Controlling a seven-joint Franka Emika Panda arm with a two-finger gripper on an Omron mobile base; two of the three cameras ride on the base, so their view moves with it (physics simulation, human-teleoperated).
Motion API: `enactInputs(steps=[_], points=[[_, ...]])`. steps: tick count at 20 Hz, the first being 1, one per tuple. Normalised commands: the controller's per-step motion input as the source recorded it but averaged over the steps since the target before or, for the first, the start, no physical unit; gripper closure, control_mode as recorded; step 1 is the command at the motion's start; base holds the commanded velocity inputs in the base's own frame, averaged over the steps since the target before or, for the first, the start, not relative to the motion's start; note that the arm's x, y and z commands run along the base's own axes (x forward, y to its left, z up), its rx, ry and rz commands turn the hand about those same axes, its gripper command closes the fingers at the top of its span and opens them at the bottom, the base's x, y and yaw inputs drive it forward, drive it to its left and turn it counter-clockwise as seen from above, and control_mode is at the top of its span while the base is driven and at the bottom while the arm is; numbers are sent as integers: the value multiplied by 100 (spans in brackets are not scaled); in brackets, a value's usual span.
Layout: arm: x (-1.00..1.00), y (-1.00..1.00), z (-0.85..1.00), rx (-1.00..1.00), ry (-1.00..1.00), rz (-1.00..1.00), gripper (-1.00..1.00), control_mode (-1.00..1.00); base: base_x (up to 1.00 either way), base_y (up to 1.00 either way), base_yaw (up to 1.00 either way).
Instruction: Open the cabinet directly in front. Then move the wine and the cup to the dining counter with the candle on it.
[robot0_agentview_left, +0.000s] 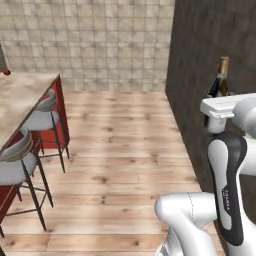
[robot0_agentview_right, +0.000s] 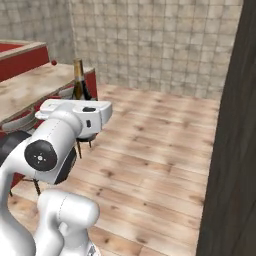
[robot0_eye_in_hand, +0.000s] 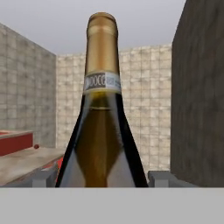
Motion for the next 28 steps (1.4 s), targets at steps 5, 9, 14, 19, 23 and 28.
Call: enactInputs(steps=[5,9,14,19,23,28], points=[[0,0,0,0,0,0,100,100,100,-72,39],[0,0,0,0,0,0,100,100,100,-34,55],[0,0,0,0,0,0,100,100,99,-11,71],[0,0,0,0,0,0,100,100,84,-7,78],[0,0,0,0,0,0,100,100,85,-16,75],[0,0,0,0,0,0,100,100,86,-37,68]])
